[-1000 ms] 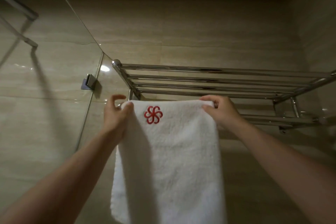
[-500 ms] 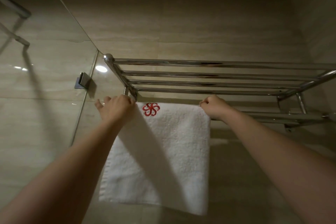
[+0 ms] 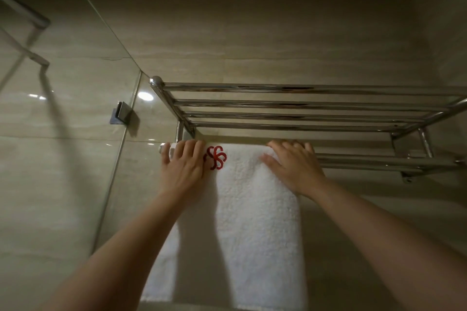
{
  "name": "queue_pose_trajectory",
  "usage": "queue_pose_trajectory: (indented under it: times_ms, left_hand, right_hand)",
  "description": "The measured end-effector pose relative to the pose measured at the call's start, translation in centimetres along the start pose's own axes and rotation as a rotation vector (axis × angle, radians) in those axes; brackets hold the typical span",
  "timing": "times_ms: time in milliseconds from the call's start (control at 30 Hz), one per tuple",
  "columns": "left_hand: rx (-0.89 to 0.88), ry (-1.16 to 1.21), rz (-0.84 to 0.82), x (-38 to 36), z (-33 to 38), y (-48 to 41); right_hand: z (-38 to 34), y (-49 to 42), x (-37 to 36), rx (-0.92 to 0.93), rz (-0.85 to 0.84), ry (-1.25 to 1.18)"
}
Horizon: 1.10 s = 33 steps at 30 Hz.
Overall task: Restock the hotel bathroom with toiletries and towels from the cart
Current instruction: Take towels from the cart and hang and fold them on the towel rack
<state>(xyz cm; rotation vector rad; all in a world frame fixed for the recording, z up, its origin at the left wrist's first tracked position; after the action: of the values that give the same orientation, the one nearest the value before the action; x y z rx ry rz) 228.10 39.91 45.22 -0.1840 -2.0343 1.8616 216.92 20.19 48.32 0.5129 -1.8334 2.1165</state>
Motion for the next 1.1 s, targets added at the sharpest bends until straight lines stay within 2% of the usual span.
queue_pose_trajectory:
  times_ms: [233,400,533,700,833,967,1100]
  left_hand:
    - [0.010,-0.083,-0.091,0.1,0.5,1.2]
    - [-0.014,0.039,-0.159,2.1,1.9,1.3]
    - [-0.137,0.121,-0.185,5.2,4.3,2.4]
    - [-0.338,0.204,-0.287,9.8,7.4,4.5]
    - [-0.412,0.292,-0.460,13.0,9.5,6.1]
    - [-0.579,0.404,-0.690,16.4,12.0,8.4]
    - [-0.770,0.492,-0.754,19.1,14.3,11.6]
  right_hand:
    - [0.2,1.1,0.5,0.021,-0.118,0.131]
    - [0.0,2.9,2.4,0.034,-0.096,0.090]
    - [-0.1,4.2,4.7,0.022,-0.067,0.088]
    - [-1.1,7.1,7.5,0.060,-0.120,0.099]
    - [-2.3,10.2,10.3,0.013,-0.262,0.156]
    - [-3.7,14.4,13.5,-0.081,-0.425,0.234]
    - [-4.7,19.4,16.9,-0.272,-0.562,0.221]
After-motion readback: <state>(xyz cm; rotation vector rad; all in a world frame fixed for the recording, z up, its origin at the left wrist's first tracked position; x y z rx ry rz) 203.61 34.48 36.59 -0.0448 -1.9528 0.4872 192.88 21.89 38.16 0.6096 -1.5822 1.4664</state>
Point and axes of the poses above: each hand's wrist, its own y-axis away from the middle knuckle, its own x-axis out of the back of the hand, z = x × y, the point moved 3 cm from there along -y, towards the middle knuckle, and after that the axes turned 13 degrees about -y, right-handed, at the moved point
